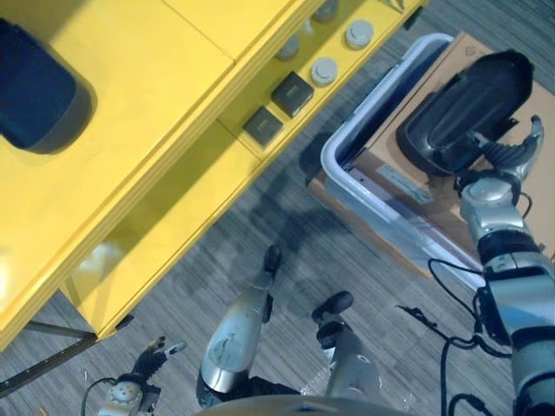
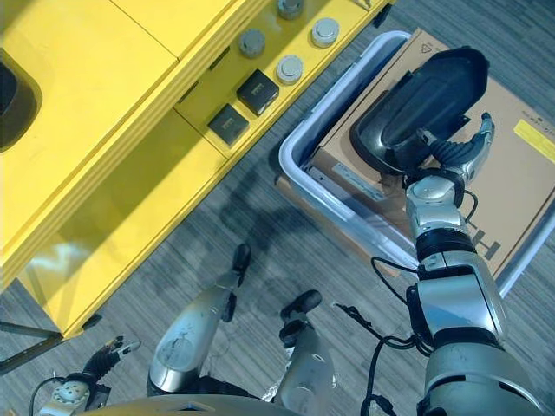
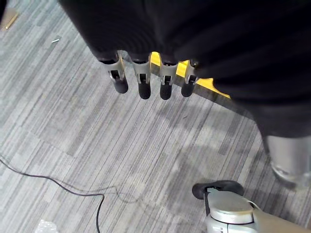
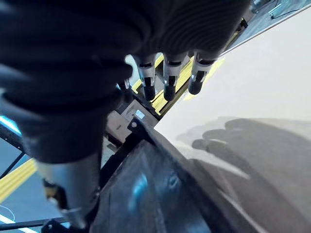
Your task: Move parts from the plastic box to the shelf.
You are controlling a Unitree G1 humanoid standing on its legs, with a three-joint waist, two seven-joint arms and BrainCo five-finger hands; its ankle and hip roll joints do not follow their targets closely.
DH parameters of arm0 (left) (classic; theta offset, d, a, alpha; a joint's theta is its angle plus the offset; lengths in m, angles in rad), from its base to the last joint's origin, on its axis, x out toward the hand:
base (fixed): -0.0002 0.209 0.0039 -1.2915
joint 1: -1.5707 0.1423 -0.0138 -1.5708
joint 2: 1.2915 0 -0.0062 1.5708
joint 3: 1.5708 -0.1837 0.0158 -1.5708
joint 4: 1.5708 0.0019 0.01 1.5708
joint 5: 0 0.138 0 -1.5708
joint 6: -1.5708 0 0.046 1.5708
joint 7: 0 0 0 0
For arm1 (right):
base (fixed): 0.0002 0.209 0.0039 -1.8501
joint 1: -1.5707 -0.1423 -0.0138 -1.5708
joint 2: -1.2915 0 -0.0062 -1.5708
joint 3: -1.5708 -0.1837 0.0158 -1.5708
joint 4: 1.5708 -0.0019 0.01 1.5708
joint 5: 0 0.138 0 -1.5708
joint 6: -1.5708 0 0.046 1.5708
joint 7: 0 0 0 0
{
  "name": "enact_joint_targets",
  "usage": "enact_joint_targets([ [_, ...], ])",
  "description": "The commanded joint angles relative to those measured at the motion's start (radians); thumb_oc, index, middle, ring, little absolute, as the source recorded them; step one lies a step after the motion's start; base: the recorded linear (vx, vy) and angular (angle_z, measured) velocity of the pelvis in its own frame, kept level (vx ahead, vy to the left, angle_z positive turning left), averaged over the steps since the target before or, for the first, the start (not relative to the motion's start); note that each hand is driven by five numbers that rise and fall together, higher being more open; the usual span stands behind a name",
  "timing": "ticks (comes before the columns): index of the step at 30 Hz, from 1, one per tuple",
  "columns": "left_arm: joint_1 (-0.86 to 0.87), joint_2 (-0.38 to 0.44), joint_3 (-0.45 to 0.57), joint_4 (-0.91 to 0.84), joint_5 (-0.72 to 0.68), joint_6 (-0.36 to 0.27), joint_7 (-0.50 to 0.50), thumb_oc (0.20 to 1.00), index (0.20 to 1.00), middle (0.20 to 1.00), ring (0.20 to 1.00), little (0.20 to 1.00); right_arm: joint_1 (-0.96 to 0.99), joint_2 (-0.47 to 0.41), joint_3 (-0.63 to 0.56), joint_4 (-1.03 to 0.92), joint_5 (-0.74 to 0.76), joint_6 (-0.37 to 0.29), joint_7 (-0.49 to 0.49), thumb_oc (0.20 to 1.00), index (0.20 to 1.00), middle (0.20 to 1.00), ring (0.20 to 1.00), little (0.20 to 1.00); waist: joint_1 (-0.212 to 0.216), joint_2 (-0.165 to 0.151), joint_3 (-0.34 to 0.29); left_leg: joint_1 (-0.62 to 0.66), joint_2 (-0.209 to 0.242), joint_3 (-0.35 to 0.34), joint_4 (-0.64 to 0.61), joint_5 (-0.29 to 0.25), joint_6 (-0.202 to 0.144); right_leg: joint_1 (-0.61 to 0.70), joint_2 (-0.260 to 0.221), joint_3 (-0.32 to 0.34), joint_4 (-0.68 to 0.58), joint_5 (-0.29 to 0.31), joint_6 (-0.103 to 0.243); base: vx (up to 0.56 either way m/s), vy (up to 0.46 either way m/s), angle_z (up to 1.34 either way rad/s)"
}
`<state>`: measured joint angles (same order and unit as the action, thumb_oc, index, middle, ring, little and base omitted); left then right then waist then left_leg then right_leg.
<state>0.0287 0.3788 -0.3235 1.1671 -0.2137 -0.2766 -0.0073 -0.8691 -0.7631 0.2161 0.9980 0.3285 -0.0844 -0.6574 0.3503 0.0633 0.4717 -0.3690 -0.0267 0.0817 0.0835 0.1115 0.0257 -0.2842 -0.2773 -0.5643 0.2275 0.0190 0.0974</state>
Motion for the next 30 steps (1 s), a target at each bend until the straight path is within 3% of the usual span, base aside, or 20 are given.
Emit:
enact_joint_targets([
  [1,0.06,0.012,-0.042,0.006,-0.021,0.001,-0.003,1.0,1.0,1.0,1.0,1.0,-0.006,-0.08,0.031,-0.031,0.026,-0.036,-0.023,1.0,1.0,1.0,1.0,1.0,0.013,0.002,-0.016,-0.079,0.036,0.002,0.028,-0.031,-0.04,0.04,-0.036,0.081,-0.005,-0.037,0.07,0.0,0.0,0.0],
  [6,0.055,0.01,-0.052,0.002,-0.04,0.002,-0.002,1.0,1.0,1.0,1.0,1.0,0.005,-0.072,0.012,-0.023,0.084,-0.04,-0.041,1.0,1.0,1.0,1.0,1.0,0.008,0.002,-0.012,-0.081,0.036,0.005,0.031,-0.034,-0.039,0.029,-0.04,0.085,0.002,-0.035,0.072,0.0,0.0,0.0],
  [15,0.045,-0.009,-0.067,0.008,-0.05,0.004,-0.004,1.0,1.0,1.0,1.0,1.0,0.054,0.009,-0.078,0.026,0.323,-0.049,-0.046,1.0,1.0,1.0,1.0,1.0,0.006,0.017,-0.006,-0.077,0.03,0.002,0.032,-0.04,-0.036,0.02,-0.049,0.093,0.008,-0.035,0.073,0.0,0.015,0.0],
  [16,0.044,-0.014,-0.071,0.012,-0.052,0.003,-0.001,1.0,1.0,1.0,1.0,1.0,0.057,0.022,-0.084,0.034,0.359,-0.054,-0.048,0.959,0.959,0.959,0.959,0.959,0.006,0.021,-0.006,-0.076,0.028,0.002,0.032,-0.04,-0.036,0.018,-0.053,0.095,0.011,-0.035,0.073,0.01,0.046,0.0],
  [17,0.044,-0.017,-0.072,0.013,-0.054,0.003,-0.001,1.0,1.0,1.0,1.0,1.0,0.059,0.029,-0.09,0.038,0.379,-0.056,-0.049,1.0,1.0,1.0,1.0,1.0,0.006,0.024,-0.006,-0.076,0.027,0.002,0.032,-0.04,-0.036,0.017,-0.054,0.096,0.012,-0.035,0.073,0.01,0.07,0.01],
  [18,0.041,-0.022,-0.075,0.02,-0.056,0.003,-0.002,1.0,1.0,1.0,1.0,1.0,0.06,0.047,-0.103,0.058,0.403,-0.061,-0.036,0.937,0.937,0.937,0.937,0.937,0.007,0.032,-0.006,-0.077,0.023,0.001,0.033,-0.039,-0.037,0.013,-0.06,0.098,0.018,-0.037,0.072,0.0,0.062,0.03],
  [19,0.039,-0.024,-0.077,0.021,-0.057,0.004,-0.002,1.0,1.0,1.0,1.0,1.0,0.058,0.053,-0.104,0.062,0.402,-0.062,-0.032,0.699,0.699,0.699,0.699,0.699,0.008,0.034,-0.006,-0.077,0.022,0.001,0.033,-0.038,-0.037,0.011,-0.061,0.099,0.02,-0.037,0.072,0.0,0.065,0.06],
  [21,0.035,-0.033,-0.082,0.025,-0.053,0.002,0.0,1.0,1.0,1.0,1.0,1.0,0.048,0.063,-0.1,0.061,0.399,-0.055,-0.029,0.448,0.448,0.448,0.448,0.448,0.008,0.039,-0.005,-0.075,0.019,0.001,0.029,-0.036,-0.038,0.01,-0.064,0.1,0.019,-0.036,0.072,-0.01,0.047,0.04],
  [22,0.034,-0.039,-0.085,0.026,-0.05,-0.002,-0.001,1.0,1.0,1.0,1.0,1.0,0.038,0.072,-0.089,0.054,0.376,-0.045,-0.025,0.2,0.2,0.2,0.2,0.2,0.009,0.044,-0.002,-0.075,0.017,0.002,0.026,-0.034,-0.038,0.006,-0.069,0.1,0.019,-0.035,0.073,-0.02,0.056,-0.02],
  [30,0.032,-0.044,-0.093,0.02,-0.063,0.0,-0.001,1.0,1.0,1.0,1.0,1.0,-0.007,0.048,-0.025,0.036,0.244,0.019,0.0,0.2,0.2,0.2,0.2,0.2,0.008,0.046,0.0,-0.071,0.014,0.005,0.025,-0.032,-0.04,-0.002,-0.076,0.107,0.026,-0.031,0.074,0.0,0.018,-0.02],
])
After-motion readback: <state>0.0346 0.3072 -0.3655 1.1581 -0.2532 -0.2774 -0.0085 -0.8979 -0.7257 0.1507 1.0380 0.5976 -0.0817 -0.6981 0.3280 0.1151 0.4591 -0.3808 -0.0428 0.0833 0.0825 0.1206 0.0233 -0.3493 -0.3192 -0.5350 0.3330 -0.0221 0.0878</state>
